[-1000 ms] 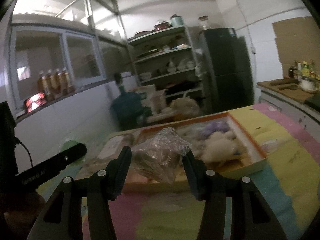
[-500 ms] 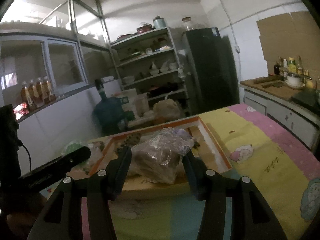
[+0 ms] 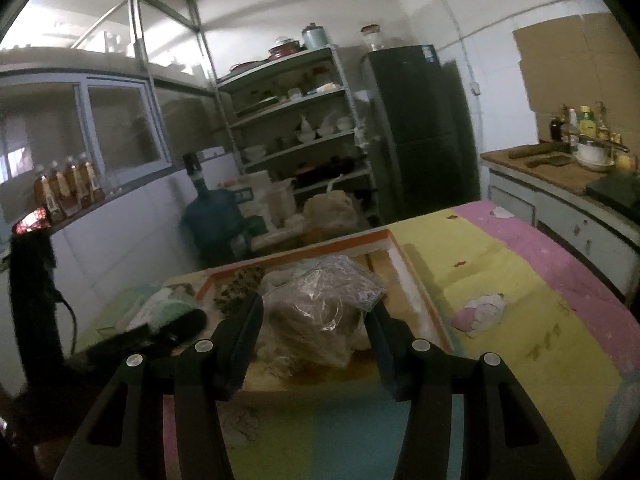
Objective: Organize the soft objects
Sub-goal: 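Carry the green sponge in the left tool while the right tool carries the plastic bag to the tray, then lower the sponge into the tray and open the left tool while the right tool releases the bag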
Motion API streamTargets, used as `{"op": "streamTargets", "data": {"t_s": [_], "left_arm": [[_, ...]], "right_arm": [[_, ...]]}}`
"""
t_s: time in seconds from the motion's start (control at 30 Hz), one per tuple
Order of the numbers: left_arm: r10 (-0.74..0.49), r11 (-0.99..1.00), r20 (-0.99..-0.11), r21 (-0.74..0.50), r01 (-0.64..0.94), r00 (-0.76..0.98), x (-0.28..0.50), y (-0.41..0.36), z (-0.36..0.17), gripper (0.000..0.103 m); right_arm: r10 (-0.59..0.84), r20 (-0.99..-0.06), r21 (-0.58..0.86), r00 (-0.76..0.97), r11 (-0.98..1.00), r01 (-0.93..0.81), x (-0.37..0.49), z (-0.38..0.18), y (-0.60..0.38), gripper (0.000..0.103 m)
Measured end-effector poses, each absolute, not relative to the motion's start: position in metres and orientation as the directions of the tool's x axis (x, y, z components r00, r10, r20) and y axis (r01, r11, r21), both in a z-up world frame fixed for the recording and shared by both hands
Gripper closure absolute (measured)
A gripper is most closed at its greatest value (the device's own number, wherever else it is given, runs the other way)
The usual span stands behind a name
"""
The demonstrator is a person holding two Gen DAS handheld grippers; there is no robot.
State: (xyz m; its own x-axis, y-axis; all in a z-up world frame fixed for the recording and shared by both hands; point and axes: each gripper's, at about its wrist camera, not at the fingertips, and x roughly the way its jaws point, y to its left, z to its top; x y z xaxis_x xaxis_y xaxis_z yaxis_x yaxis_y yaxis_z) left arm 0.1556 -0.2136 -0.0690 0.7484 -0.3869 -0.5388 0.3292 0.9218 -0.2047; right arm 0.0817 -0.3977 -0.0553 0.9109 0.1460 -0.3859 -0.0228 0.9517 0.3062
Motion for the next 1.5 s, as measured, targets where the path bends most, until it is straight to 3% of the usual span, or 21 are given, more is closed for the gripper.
{"op": "streamTargets", "data": {"t_s": [0.43,0.67,1.2,1.37,1.43,1.5], "left_arm": [[-0.323,0.944,-0.605,-0.150,0.295,0.728,0.177,-0.212,-0.089,0.046],[-0.373,0.927,-0.608,-0.213,0.308,0.701,0.185,-0.206,-0.094,0.046],[-0.431,0.902,-0.617,-0.278,0.329,0.658,0.192,-0.204,-0.098,0.043],[-0.444,0.896,-0.611,-0.284,0.342,0.656,0.189,-0.206,-0.097,0.034],[-0.450,0.893,-0.602,-0.290,0.344,0.659,0.187,-0.205,-0.095,0.025],[-0.443,0.896,-0.592,-0.286,0.339,0.673,0.185,-0.204,-0.093,0.019]], "right_arm": [[0.250,-0.417,0.291,0.874,0.947,-0.132,0.134,-0.050,-0.366,0.049],[0.343,-0.458,0.345,0.820,0.919,-0.192,0.160,-0.061,-0.358,0.049],[0.339,-0.531,0.352,0.777,0.922,-0.161,0.195,-0.082,-0.360,0.048],[0.354,-0.516,0.378,0.780,0.911,-0.164,0.195,-0.084,-0.364,0.045],[0.368,-0.505,0.389,0.781,0.904,-0.174,0.192,-0.083,-0.365,0.042],[0.375,-0.485,0.401,0.790,0.898,-0.180,0.190,-0.081,-0.366,0.032]]}}
